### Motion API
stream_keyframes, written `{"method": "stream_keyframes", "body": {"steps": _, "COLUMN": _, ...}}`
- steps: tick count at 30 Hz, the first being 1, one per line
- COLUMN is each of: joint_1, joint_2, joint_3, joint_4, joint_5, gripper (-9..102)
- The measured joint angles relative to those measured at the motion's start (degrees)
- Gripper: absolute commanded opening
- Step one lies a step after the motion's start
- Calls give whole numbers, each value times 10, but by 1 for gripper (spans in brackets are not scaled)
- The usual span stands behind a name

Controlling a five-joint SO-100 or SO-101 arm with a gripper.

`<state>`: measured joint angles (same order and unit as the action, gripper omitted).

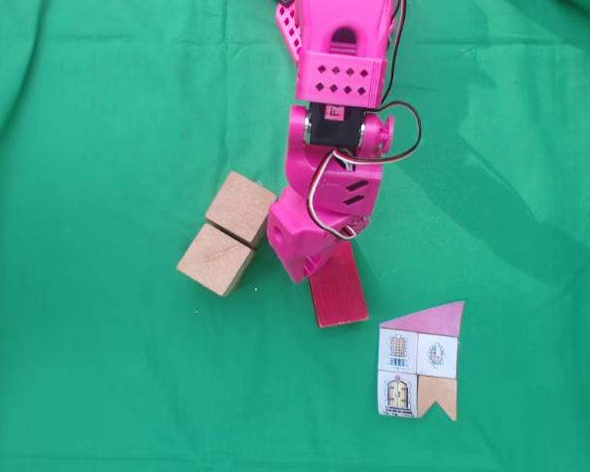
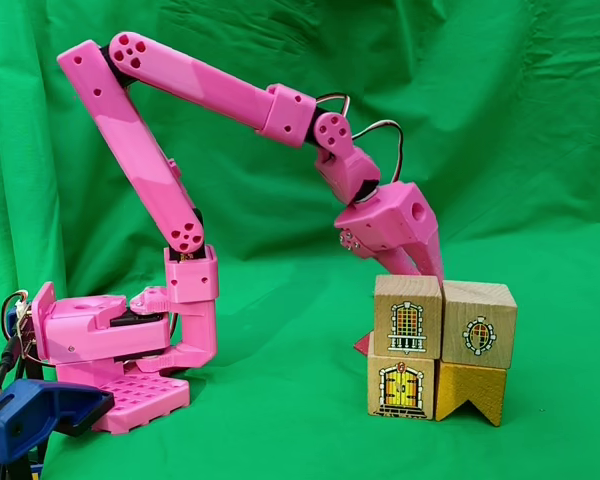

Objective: Grasp some building blocks and build the house on the picture.

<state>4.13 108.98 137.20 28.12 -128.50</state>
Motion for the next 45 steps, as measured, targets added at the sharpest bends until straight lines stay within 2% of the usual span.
{"method": "stream_keyframes", "body": {"steps": 17, "joint_1": 0, "joint_2": 0, "joint_3": 0, "joint_4": 6, "joint_5": -9, "gripper": 0}}
{"method": "stream_keyframes", "body": {"steps": 27, "joint_1": 0, "joint_2": 0, "joint_3": 0, "joint_4": 120, "joint_5": -9, "gripper": 1}}
{"method": "stream_keyframes", "body": {"steps": 38, "joint_1": 0, "joint_2": 0, "joint_3": -1, "joint_4": 124, "joint_5": -9, "gripper": 1}}
{"method": "stream_keyframes", "body": {"steps": 45, "joint_1": -16, "joint_2": -1, "joint_3": -60, "joint_4": 124, "joint_5": -9, "gripper": 1}}
